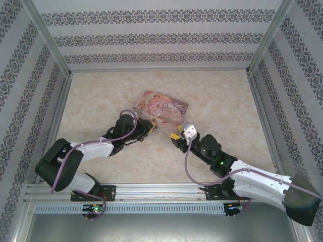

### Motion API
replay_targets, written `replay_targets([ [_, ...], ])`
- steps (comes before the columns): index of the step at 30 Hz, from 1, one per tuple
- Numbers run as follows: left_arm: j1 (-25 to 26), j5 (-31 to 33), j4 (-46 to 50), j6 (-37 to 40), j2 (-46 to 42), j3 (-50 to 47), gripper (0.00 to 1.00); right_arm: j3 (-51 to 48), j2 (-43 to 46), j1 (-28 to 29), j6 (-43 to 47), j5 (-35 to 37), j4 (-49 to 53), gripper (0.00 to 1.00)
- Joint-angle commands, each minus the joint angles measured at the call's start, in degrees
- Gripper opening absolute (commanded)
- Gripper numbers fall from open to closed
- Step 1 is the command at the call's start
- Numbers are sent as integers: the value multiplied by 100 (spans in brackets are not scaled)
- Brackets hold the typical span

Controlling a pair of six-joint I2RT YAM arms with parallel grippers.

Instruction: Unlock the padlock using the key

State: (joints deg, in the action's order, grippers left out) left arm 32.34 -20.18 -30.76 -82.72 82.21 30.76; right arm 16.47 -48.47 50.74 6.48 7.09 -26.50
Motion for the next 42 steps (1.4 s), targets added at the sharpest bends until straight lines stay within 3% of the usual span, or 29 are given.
replay_targets([
  [1, 153, 208, 209, -551, -247, 29, 0, 226, -23, 152, 1856, 343, 549, 44],
  [7, 291, 415, 519, -921, -534, 1, 0, 622, -431, 230, 3385, 183, 720, 49],
  [12, 300, 583, 1034, -992, -906, 120, 0, 978, -860, 243, 3910, -129, 954, 53],
  [22, 311, 569, 1433, -1097, -1130, 288, 0, 1554, -1714, 278, 4071, -553, 954, 52],
  [42, 387, 585, 1467, -1168, -1316, 355, 0, 2071, -2551, 331, 4200, -635, 884, 37],
])
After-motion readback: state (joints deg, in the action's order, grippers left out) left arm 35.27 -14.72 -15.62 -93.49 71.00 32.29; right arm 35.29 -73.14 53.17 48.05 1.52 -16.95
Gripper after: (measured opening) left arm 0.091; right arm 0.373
